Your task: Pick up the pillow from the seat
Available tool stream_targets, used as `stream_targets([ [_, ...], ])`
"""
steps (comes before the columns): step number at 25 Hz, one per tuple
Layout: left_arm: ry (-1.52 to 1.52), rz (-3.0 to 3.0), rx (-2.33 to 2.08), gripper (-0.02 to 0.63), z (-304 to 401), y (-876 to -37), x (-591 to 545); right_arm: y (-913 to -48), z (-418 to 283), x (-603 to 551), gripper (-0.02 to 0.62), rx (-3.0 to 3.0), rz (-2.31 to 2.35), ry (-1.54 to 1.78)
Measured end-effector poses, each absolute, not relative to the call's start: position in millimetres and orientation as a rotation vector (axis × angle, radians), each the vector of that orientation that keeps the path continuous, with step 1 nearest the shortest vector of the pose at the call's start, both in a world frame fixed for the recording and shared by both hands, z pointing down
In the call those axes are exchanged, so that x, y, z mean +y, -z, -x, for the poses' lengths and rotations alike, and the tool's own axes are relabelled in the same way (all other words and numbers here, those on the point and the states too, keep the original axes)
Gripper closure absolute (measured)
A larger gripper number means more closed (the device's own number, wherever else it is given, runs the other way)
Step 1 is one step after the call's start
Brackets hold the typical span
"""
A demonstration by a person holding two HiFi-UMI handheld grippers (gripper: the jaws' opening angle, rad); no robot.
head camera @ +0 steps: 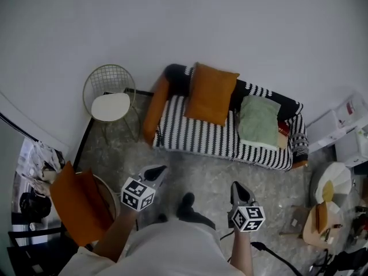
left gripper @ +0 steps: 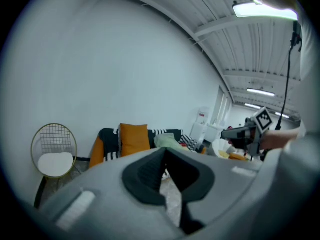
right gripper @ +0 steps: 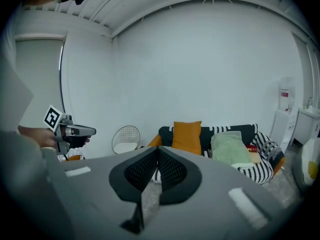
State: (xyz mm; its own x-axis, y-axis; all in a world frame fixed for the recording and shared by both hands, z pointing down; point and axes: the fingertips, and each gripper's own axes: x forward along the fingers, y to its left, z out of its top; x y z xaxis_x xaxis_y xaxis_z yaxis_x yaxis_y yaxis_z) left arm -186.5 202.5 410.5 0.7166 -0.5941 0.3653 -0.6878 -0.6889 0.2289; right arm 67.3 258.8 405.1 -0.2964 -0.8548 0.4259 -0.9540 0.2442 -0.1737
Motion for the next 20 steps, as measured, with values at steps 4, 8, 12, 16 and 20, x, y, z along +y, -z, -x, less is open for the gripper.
stream_targets([
  [4, -0.378, -2.57, -1.022, 0.607, 166.6, -404.3, 183.9, -402.8, -92.1, 234.1, 0.591, -2.296, -1.698, -0.59],
  [8, -0.393, -2.564, -1.042, 0.607, 145.6, -401.6, 167.6, -403.0, -117.0, 213.4, 0.591, -2.309, -1.702, -0.603],
  [12, -0.411, -2.557, -1.065, 0.607, 123.3, -401.8, 150.1, -407.2, -137.5, 193.3, 0.591, -2.327, -1.67, -0.605],
  [16, -0.407, -2.541, -1.085, 0.607, 101.6, -404.2, 131.8, -412.6, -157.9, 169.9, 0.591, -2.337, -1.641, -0.61],
  [20, -0.411, -2.527, -1.104, 0.607, 82.5, -408.6, 117.4, -416.4, -174.4, 149.7, 0.591, -2.355, -1.603, -0.603],
])
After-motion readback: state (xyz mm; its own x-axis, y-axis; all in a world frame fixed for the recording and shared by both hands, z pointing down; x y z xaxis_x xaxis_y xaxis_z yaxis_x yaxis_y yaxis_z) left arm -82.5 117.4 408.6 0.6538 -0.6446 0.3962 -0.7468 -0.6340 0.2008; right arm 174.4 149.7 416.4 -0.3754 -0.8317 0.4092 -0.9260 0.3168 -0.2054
